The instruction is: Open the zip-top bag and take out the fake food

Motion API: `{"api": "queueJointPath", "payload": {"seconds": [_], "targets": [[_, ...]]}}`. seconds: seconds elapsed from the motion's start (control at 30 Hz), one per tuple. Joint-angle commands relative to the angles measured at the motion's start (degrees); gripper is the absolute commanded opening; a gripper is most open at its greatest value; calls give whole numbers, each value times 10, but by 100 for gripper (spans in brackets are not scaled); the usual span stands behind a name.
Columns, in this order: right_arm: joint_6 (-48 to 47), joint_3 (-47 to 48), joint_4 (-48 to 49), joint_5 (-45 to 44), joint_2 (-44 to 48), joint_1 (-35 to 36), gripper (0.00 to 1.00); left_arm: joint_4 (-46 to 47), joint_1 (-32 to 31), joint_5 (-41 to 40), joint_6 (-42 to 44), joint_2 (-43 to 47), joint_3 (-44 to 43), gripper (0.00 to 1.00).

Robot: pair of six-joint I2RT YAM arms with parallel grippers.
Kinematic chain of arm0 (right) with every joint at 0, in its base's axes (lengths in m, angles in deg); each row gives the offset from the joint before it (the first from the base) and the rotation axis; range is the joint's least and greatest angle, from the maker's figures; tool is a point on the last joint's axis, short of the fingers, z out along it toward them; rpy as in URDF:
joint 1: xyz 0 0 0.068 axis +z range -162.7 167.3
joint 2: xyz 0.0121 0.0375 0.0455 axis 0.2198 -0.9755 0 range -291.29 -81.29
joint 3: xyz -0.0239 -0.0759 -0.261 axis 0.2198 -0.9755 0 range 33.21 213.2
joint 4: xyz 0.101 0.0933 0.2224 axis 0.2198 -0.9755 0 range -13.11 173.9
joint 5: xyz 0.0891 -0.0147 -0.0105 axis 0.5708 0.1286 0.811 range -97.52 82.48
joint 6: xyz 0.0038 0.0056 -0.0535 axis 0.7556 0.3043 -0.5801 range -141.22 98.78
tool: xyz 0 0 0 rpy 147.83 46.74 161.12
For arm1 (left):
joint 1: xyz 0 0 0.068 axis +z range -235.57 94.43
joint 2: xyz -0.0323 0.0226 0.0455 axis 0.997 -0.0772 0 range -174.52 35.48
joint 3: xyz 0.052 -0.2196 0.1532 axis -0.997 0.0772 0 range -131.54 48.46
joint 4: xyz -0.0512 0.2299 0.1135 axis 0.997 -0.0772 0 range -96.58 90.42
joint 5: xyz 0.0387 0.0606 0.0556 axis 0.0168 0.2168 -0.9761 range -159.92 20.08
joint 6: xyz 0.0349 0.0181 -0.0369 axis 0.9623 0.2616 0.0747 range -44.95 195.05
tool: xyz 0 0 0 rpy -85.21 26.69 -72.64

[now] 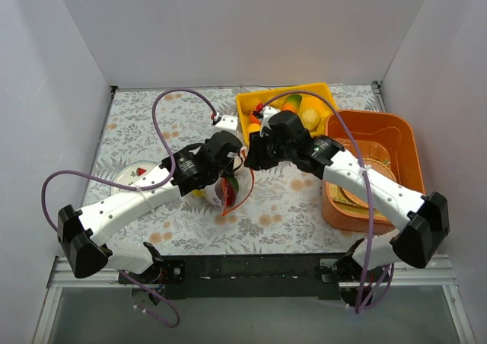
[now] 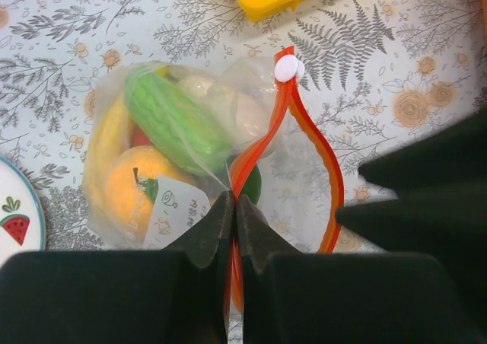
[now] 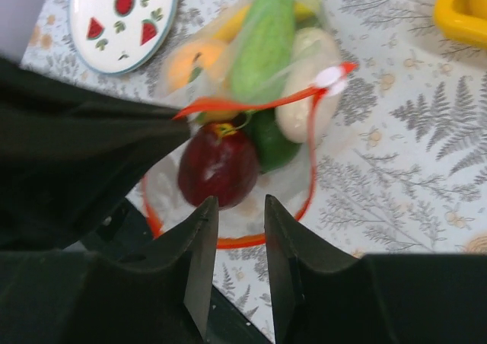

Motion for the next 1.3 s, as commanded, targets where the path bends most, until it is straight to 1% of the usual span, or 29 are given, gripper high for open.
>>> {"api": "queueJointPath", "payload": {"seconds": [0.0,0.03,0.13,0.17,0.23,0.27,0.3,0.33,0.37,0.4,0.47,0.5,0.67,0.73,0.8,0.93,1.0,1.07,1.13,1.17,1.2,1.23,1.27], "targets": [[38,-40,40,-15,36,50,40,36,2,14,-4,1,-11,0],[45,-59,66,-9,36,59,41,38,2,14,-5,0,-13,0],[75,-79,101,18,15,68,41,40,2,13,-17,-3,-15,0],[93,-100,114,19,11,69,42,39,2,10,-22,-1,-15,0],[114,-130,151,19,13,70,45,41,2,2,-42,6,-6,0],[132,-166,194,17,15,70,47,49,3,1,-46,11,-1,0],[140,-181,216,16,21,70,52,54,2,3,-50,23,4,0],[149,-198,237,14,23,70,54,59,3,4,-58,29,9,0],[163,-212,291,16,24,70,57,67,2,8,-61,34,18,0],[167,-233,309,18,22,71,62,72,2,10,-63,41,23,0],[178,-241,346,24,13,70,67,78,2,20,-74,44,32,0],[180,-242,355,24,2,72,72,80,3,23,-75,45,34,0],[198,-257,406,37,-18,71,82,88,2,33,-80,53,46,0],[203,-251,405,37,-33,73,85,89,3,36,-80,53,46,0],[203,-243,395,36,-51,74,93,90,2,36,-81,54,45,0],[196,-234,377,28,-71,83,96,96,3,26,-83,63,48,0],[194,-224,369,22,-77,87,95,100,2,22,-82,66,50,0],[196,-225,368,19,-78,88,92,97,2,14,-82,66,50,0],[196,-222,364,20,-80,88,84,97,3,4,-82,65,55,0],[195,-221,359,19,-78,88,77,97,4,-7,-81,65,58,0],[194,-221,355,18,-73,88,61,97,4,-15,-81,65,61,0],[190,-221,353,16,-69,88,53,95,4,-19,-78,64,62,0],[187,-219,349,9,-65,88,47,94,7,-29,-78,63,64,0]]}}
